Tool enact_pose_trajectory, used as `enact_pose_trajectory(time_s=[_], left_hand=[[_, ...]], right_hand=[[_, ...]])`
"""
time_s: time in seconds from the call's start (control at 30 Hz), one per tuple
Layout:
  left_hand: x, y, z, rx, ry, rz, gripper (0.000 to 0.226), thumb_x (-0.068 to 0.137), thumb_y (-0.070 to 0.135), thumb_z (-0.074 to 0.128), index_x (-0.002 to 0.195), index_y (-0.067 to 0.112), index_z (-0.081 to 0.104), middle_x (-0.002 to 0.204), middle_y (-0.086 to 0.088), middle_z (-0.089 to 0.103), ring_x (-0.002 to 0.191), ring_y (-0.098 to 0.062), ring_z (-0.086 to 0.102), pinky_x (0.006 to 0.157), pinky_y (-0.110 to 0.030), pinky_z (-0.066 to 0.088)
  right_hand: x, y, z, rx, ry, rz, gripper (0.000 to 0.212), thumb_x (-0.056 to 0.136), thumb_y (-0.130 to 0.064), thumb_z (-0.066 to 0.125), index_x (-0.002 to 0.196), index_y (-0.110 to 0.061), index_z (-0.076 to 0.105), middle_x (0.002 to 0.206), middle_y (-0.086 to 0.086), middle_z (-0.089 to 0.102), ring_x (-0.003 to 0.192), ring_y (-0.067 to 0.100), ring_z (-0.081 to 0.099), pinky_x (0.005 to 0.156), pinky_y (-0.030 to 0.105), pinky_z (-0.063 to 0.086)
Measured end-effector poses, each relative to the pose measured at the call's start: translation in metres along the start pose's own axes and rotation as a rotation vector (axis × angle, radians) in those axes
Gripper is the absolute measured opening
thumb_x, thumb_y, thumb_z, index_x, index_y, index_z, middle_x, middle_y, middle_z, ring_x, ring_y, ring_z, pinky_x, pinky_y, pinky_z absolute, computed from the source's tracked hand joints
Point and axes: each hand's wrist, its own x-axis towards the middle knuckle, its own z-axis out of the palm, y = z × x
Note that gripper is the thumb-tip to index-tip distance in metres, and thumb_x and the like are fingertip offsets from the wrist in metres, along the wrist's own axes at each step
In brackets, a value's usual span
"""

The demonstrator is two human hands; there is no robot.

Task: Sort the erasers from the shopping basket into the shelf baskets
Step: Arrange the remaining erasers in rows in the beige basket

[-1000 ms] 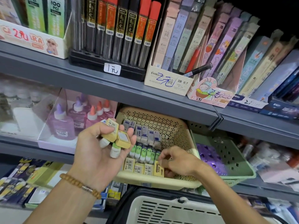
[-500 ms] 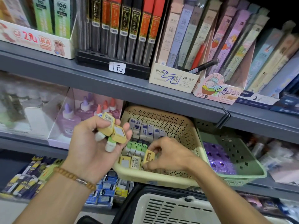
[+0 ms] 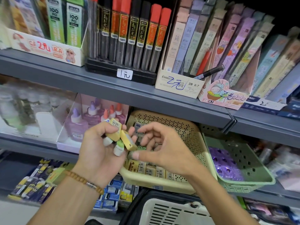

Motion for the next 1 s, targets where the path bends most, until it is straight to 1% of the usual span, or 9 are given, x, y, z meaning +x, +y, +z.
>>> enact_pose_trajectory(time_s=[0.07, 0.13, 0.27, 0.33, 0.47, 0.63, 0.73, 0.83, 1.0], left_hand=[[-0.001, -0.004, 0.003, -0.013, -0.018, -0.032, 0.023, 0.064, 0.006, 0.049, 0.086, 0.007, 0.053, 0.077, -0.009, 0.054, 0.078, -0.026, 0.057, 0.096, -0.046, 0.048], [-0.001, -0.006, 0.003, -0.024, -0.017, -0.047, 0.032, 0.067, 0.005, 0.049, 0.098, 0.008, 0.052, 0.081, -0.011, 0.052, 0.085, -0.030, 0.055, 0.091, -0.047, 0.051], [-0.001, -0.008, 0.004, -0.004, -0.006, -0.065, 0.036, 0.068, 0.003, 0.052, 0.103, 0.010, 0.051, 0.086, -0.011, 0.053, 0.103, -0.034, 0.057, 0.101, -0.047, 0.045], [-0.001, -0.008, 0.004, 0.025, 0.020, -0.071, 0.031, 0.068, 0.001, 0.052, 0.098, 0.006, 0.054, 0.086, -0.011, 0.056, 0.100, -0.030, 0.061, 0.094, -0.044, 0.050], [0.001, -0.009, 0.003, 0.088, 0.017, -0.108, 0.020, 0.076, -0.001, 0.051, 0.094, 0.001, 0.059, 0.085, -0.012, 0.061, 0.083, -0.025, 0.066, 0.070, -0.036, 0.059], [-0.002, -0.008, 0.005, 0.233, -0.023, -0.095, 0.040, 0.058, -0.001, 0.056, 0.097, 0.002, 0.059, 0.089, -0.011, 0.059, 0.066, -0.017, 0.057, 0.044, -0.023, 0.046], [-0.002, -0.006, 0.002, 0.267, -0.034, -0.093, 0.043, 0.058, -0.001, 0.058, 0.101, 0.003, 0.060, 0.087, -0.008, 0.061, 0.067, -0.014, 0.054, 0.041, -0.021, 0.042], [-0.002, -0.005, -0.001, 0.295, -0.053, -0.108, 0.045, 0.058, 0.000, 0.060, 0.104, 0.001, 0.062, 0.081, -0.006, 0.063, 0.067, -0.013, 0.053, 0.042, -0.021, 0.043], [-0.003, -0.004, -0.002, 0.289, -0.076, -0.142, 0.036, 0.064, 0.004, 0.063, 0.100, 0.010, 0.065, 0.095, -0.012, 0.070, 0.067, -0.014, 0.056, 0.044, -0.021, 0.044]], right_hand=[[-0.003, -0.005, 0.007, -0.121, -0.060, -0.028, 0.046, 0.067, -0.018, 0.089, 0.105, -0.023, 0.065, 0.091, 0.010, 0.064, 0.065, 0.007, 0.053, 0.056, 0.023, 0.049], [-0.003, -0.005, 0.011, -0.223, -0.029, -0.046, 0.035, 0.074, -0.016, 0.084, 0.103, -0.023, 0.066, 0.088, 0.005, 0.064, 0.068, 0.007, 0.053, 0.064, 0.032, 0.053], [-0.007, -0.002, -0.002, -0.145, 0.075, -0.088, 0.021, 0.087, -0.011, 0.070, 0.096, -0.030, 0.071, 0.079, 0.000, 0.064, 0.068, 0.003, 0.053, 0.061, 0.022, 0.049], [-0.008, 0.001, -0.016, -0.030, 0.188, -0.030, 0.019, 0.089, -0.014, 0.068, 0.095, -0.033, 0.070, 0.084, -0.001, 0.070, 0.068, 0.006, 0.058, 0.058, 0.020, 0.051], [-0.008, 0.019, -0.047, 0.053, 0.369, 0.239, 0.012, 0.090, -0.008, 0.066, 0.097, -0.017, 0.070, 0.076, -0.005, 0.075, 0.060, 0.008, 0.066, 0.057, 0.019, 0.053], [-0.008, 0.044, -0.061, -0.012, 0.110, 0.470, 0.008, 0.090, -0.003, 0.067, 0.096, -0.007, 0.065, 0.075, 0.007, 0.069, 0.063, 0.014, 0.063, 0.060, 0.025, 0.055], [-0.002, 0.046, -0.050, 0.047, -0.058, 0.537, 0.006, 0.090, -0.001, 0.065, 0.094, -0.005, 0.064, 0.067, 0.002, 0.068, 0.060, 0.012, 0.065, 0.059, 0.023, 0.056], [0.007, 0.042, -0.028, 0.024, -0.207, 0.587, 0.006, 0.090, -0.002, 0.065, 0.092, -0.007, 0.065, 0.076, 0.006, 0.069, 0.061, 0.012, 0.067, 0.059, 0.021, 0.055], [0.011, 0.038, 0.003, -0.218, -0.182, 0.492, 0.015, 0.091, -0.007, 0.066, 0.083, -0.020, 0.066, 0.079, 0.003, 0.067, 0.051, 0.005, 0.063, 0.053, 0.019, 0.052]])
